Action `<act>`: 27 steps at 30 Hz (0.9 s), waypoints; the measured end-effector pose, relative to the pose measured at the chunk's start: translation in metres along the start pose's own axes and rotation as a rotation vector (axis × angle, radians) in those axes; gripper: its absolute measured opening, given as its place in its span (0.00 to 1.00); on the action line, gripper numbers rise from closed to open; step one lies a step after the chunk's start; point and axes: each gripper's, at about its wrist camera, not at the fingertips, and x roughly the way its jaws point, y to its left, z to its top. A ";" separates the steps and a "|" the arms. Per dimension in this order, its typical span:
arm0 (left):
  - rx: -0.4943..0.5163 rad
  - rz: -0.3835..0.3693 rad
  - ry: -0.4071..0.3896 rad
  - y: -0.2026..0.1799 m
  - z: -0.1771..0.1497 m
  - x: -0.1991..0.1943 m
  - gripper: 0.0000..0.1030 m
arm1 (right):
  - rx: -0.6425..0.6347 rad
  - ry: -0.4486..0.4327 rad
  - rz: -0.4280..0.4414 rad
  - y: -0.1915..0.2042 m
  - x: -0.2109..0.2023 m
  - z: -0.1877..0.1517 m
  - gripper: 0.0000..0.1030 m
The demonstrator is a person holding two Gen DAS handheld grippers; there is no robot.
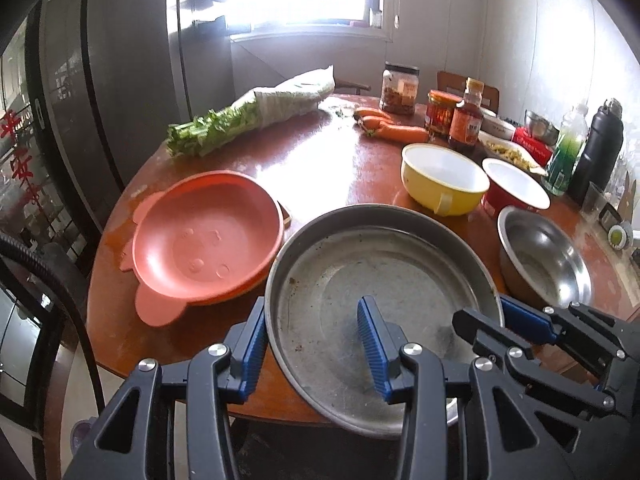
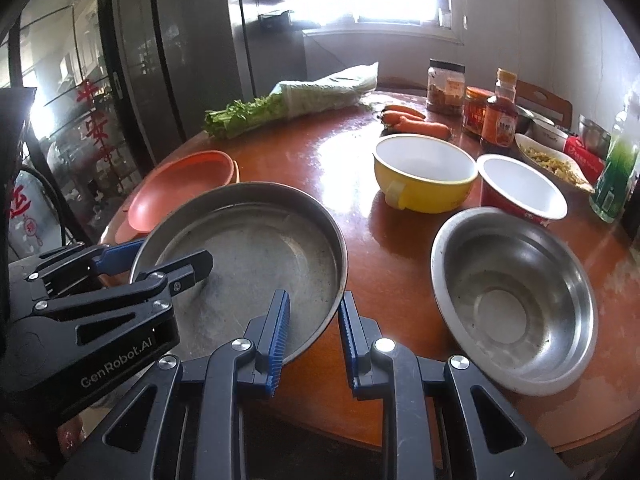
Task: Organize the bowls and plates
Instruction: 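Carry the shallow steel tray with the right tool toward the pink plate stack, then lower the steel tray onto the pink plates and open the right tool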
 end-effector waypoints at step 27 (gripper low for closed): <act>-0.084 0.071 -0.091 0.059 0.034 -0.015 0.43 | -0.098 -0.080 0.051 0.045 0.011 0.058 0.25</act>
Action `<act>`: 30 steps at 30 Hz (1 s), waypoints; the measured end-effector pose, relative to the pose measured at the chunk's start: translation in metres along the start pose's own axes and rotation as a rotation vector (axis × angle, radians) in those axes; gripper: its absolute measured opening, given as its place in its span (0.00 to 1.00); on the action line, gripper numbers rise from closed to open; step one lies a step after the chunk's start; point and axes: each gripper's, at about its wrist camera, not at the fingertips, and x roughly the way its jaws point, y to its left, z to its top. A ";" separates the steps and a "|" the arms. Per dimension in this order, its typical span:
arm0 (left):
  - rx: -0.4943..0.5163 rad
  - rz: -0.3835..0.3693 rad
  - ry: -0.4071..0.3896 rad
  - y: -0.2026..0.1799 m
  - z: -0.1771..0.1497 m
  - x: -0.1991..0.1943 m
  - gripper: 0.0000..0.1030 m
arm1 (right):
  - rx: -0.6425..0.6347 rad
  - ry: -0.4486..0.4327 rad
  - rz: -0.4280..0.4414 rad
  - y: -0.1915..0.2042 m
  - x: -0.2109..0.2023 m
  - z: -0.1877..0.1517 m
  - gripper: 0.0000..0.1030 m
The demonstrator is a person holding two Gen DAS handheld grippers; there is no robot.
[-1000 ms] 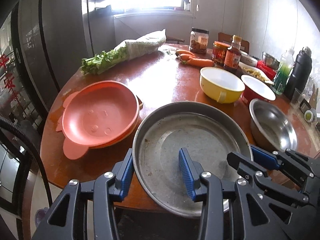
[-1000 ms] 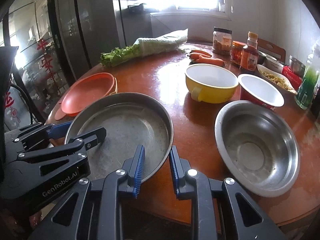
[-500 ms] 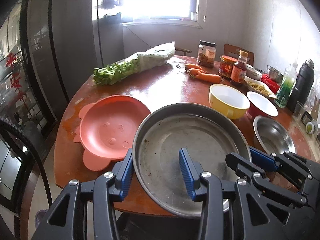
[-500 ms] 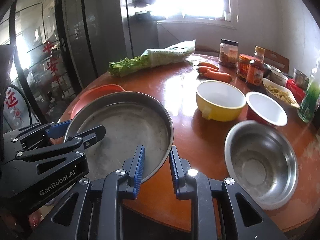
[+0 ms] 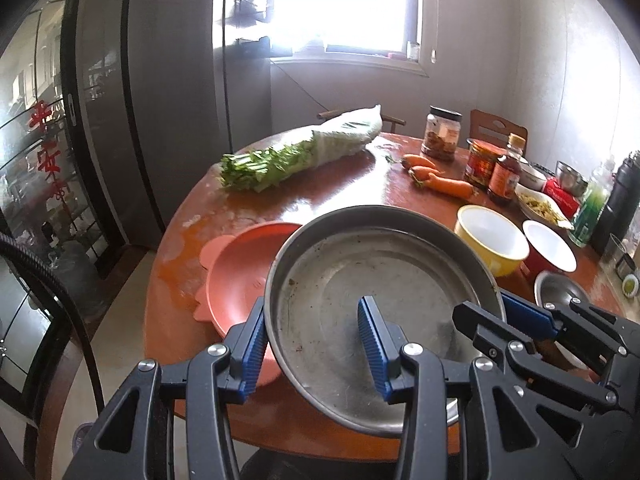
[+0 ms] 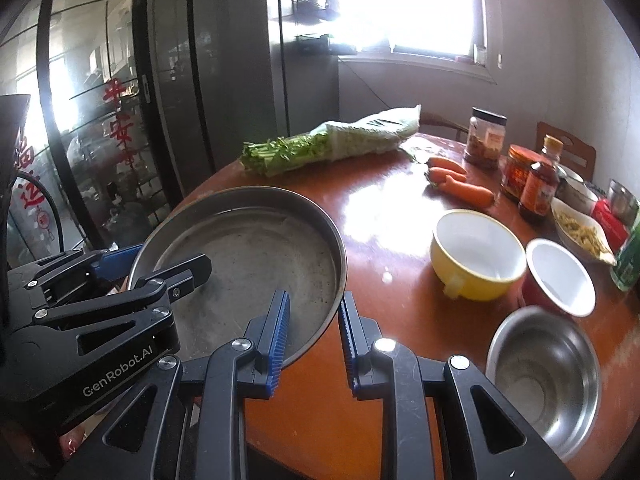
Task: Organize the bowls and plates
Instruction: 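Lower the steel tray onto the pink plates and open the right tool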
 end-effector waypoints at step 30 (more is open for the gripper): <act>-0.058 0.086 0.060 0.073 0.026 0.060 0.45 | -0.075 0.034 0.083 0.046 0.087 0.056 0.25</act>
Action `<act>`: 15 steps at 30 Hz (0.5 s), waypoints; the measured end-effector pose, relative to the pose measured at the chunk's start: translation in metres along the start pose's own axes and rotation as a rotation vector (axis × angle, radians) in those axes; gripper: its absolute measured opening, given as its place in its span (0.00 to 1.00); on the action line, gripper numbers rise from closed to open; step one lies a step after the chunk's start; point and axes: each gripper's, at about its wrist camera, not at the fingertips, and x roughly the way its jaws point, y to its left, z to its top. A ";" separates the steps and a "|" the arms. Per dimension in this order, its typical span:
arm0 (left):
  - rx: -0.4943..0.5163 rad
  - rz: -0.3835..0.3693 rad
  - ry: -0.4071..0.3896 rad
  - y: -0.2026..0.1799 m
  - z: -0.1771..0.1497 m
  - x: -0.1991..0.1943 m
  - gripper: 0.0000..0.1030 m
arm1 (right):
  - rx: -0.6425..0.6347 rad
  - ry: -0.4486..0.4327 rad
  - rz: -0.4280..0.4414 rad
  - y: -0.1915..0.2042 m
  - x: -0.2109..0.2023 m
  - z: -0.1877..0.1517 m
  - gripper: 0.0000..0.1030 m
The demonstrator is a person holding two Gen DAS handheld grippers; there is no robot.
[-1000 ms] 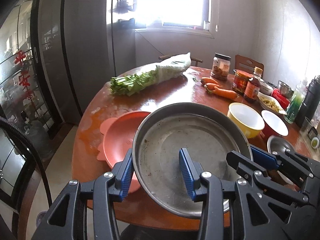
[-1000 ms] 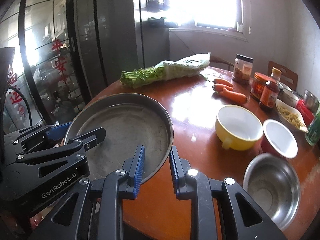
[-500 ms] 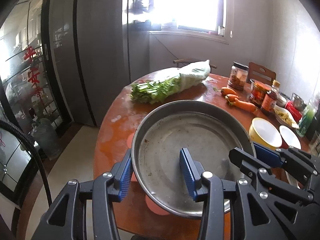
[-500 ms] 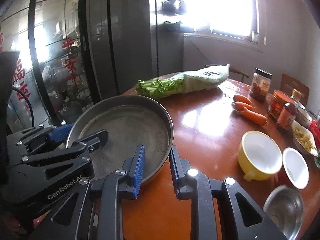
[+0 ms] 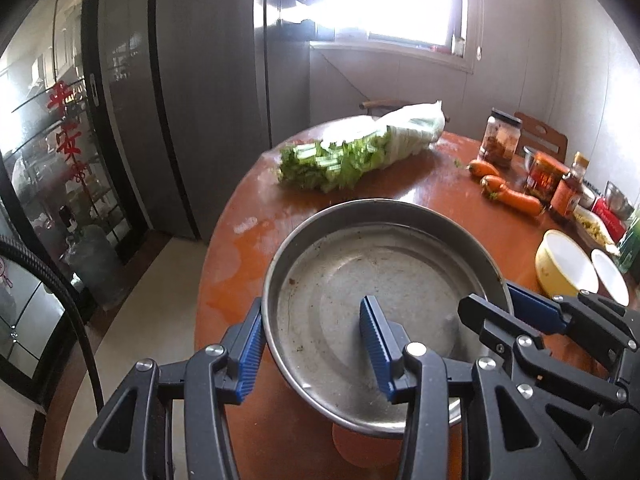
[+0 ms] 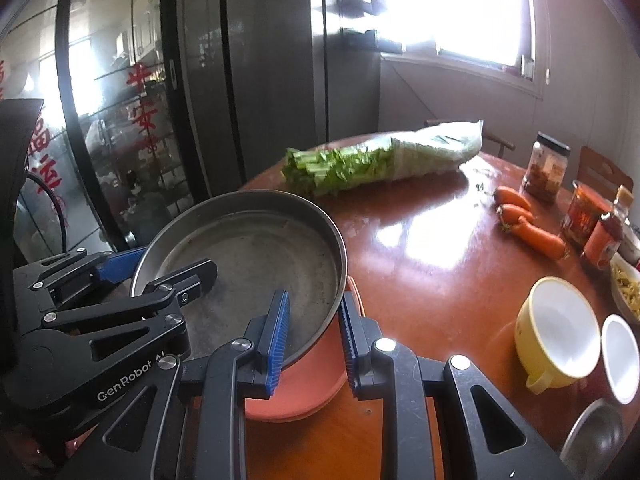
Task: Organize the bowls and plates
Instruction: 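Lower the steel tray onto the pink plates and open the right tool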
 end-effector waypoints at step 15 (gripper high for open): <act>0.041 0.037 0.031 -0.010 -0.013 0.020 0.45 | -0.001 0.066 -0.011 -0.006 0.028 -0.019 0.25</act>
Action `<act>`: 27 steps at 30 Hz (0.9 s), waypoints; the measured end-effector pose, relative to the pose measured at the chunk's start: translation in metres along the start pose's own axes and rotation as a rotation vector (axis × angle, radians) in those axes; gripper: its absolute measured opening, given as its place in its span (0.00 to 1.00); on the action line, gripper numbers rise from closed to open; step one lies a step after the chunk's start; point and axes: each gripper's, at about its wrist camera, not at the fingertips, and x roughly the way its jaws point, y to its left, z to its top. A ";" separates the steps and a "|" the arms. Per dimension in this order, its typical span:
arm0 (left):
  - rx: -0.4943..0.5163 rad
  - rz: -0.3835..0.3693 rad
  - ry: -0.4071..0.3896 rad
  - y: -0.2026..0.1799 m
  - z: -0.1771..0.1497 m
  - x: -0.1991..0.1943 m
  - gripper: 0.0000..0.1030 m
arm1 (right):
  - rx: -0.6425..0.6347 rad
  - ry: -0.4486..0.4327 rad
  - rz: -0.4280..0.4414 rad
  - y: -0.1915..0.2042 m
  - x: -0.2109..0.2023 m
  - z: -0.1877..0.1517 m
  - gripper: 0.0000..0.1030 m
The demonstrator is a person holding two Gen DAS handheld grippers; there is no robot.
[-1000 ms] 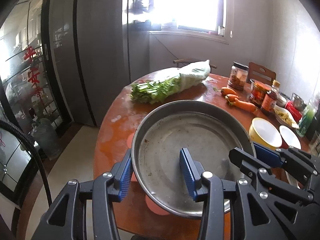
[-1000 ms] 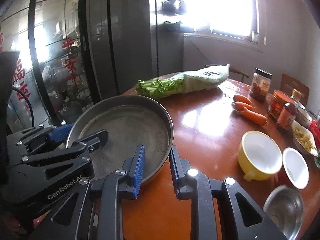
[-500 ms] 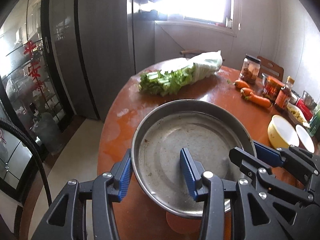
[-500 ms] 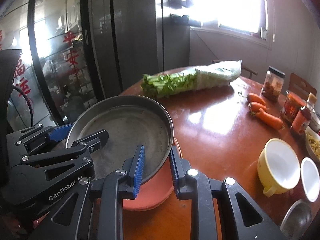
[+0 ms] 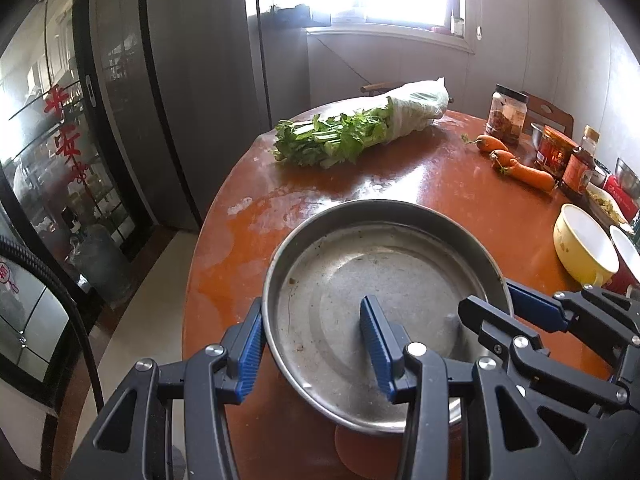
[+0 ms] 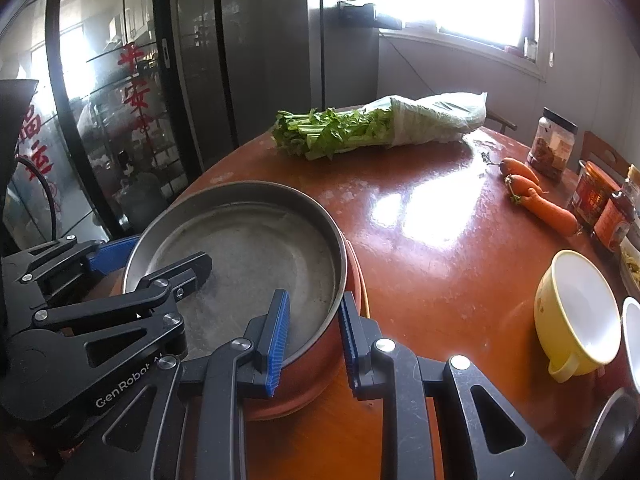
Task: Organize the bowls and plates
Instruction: 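Lower the steel tray onto the pink plates and open the right tool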
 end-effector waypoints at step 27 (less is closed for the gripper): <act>-0.040 -0.006 -0.039 0.005 0.001 -0.017 0.60 | 0.046 0.008 0.031 -0.008 -0.012 -0.007 0.33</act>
